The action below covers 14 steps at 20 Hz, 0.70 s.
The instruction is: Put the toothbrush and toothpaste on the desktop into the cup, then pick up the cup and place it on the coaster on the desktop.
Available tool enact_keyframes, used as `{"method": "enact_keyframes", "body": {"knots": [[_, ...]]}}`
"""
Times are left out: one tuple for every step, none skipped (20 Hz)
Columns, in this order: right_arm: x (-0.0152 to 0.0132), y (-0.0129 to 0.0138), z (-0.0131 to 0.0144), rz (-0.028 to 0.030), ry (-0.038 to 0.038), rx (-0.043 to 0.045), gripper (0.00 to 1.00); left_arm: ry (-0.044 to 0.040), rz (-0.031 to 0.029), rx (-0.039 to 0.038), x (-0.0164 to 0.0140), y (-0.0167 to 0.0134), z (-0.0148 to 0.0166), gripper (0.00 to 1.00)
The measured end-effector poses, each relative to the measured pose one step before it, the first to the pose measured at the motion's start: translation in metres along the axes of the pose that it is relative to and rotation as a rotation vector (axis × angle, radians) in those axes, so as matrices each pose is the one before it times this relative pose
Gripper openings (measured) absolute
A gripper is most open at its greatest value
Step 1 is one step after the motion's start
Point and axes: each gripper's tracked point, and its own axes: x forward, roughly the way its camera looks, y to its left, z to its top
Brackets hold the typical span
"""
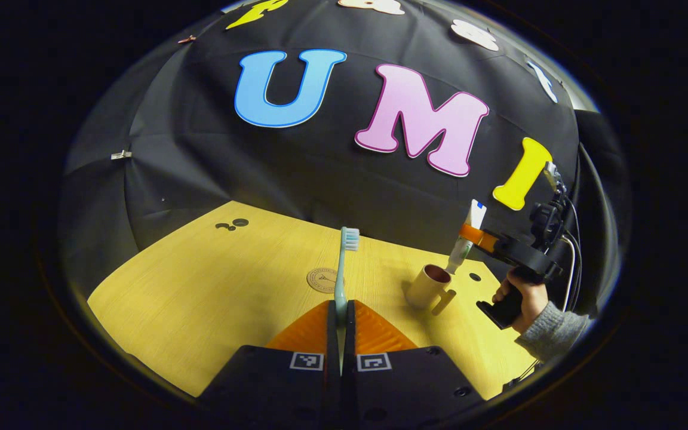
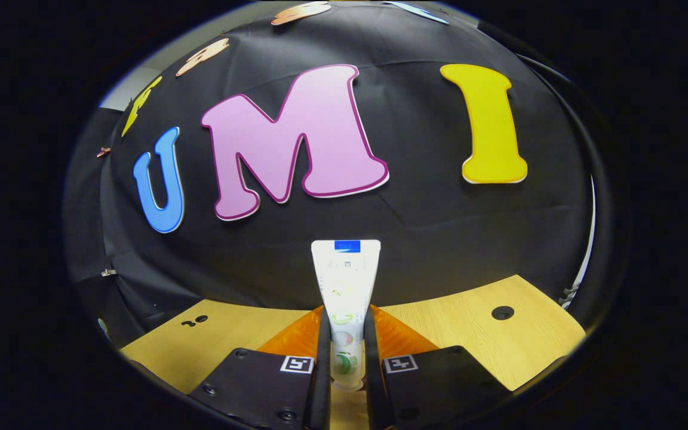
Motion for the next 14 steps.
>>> {"method": "enact_keyframes", "body": {"knots": [[0.00702,-0.00460,-0.00538,-0.00619,0.00604,-0.00219,0.28,0.00100,0.00184,0.00017,0.00124,-0.00036,-0.00246,0.06],[0.00536,-0.00411,-0.00602,-0.00240,0.01157,-0.00300,0.28,-0.00010,0.00440,0.00078,-0.00022,0.00033,-0.00012,0.06],[0.00421,-0.00267,-0.00657,-0.00127,0.00976,-0.00111,0.28,0.00039,0.00149,0.00055,0.00128,-0.00119,-0.00168,0.06],[0.00405,-0.00372,-0.00613,-0.00272,0.01211,-0.00508,0.28,0.00051,0.00271,0.00094,-0.00148,-0.00027,-0.00129,0.06],[0.00222,-0.00280,-0.00664,-0.00055,0.01429,-0.00729,0.28,0.00004,0.00225,0.00181,0.00187,-0.00052,-0.00112,0.06],[0.00186,-0.00279,-0.00659,0.00005,0.01263,-0.00652,0.28,-0.00105,0.00177,0.00153,-0.00042,-0.00097,0.00015,0.06],[0.00138,-0.00094,-0.00552,0.00059,0.01171,-0.00459,0.28,-0.00165,0.00172,0.00035,0.00089,-0.00039,-0.00008,0.06],[0.00258,-0.00124,-0.00459,-0.00010,0.01027,-0.00336,0.28,-0.00139,0.00010,-0.00031,0.00040,-0.00098,0.00028,0.06],[0.00130,-0.00028,-0.00376,-0.00198,0.00679,-0.00274,0.28,-0.00008,0.00103,0.00030,0.00145,-0.00097,-0.00054,0.06],[0.00159,-0.00013,-0.00454,-0.00257,0.00674,-0.00282,0.28,0.00176,-0.00034,0.00024,0.00039,-0.00044,-0.00071,0.06],[0.00157,-0.00069,-0.00381,-0.00276,0.00729,-0.00007,0.28,0.00058,0.00125,-0.00002,-0.00021,0.00016,-0.00186,0.06],[0.00124,-0.00129,-0.00526,-0.00434,0.00776,0.00071,0.22,0.00131,0.00052,0.00035,0.00059,-0.00004,-0.00009,0.06],[0.00050,-0.00092,-0.00453,-0.00680,0.00903,-0.00064,0.28,0.00161,0.00202,0.00116,0.00094,-0.00051,-0.00114,0.06],[0.00033,-0.00056,-0.00438,-0.00311,0.00706,-0.00148,0.28,0.00218,0.00196,-0.00001,-0.00010,0.00019,-0.00023,0.06]]}}
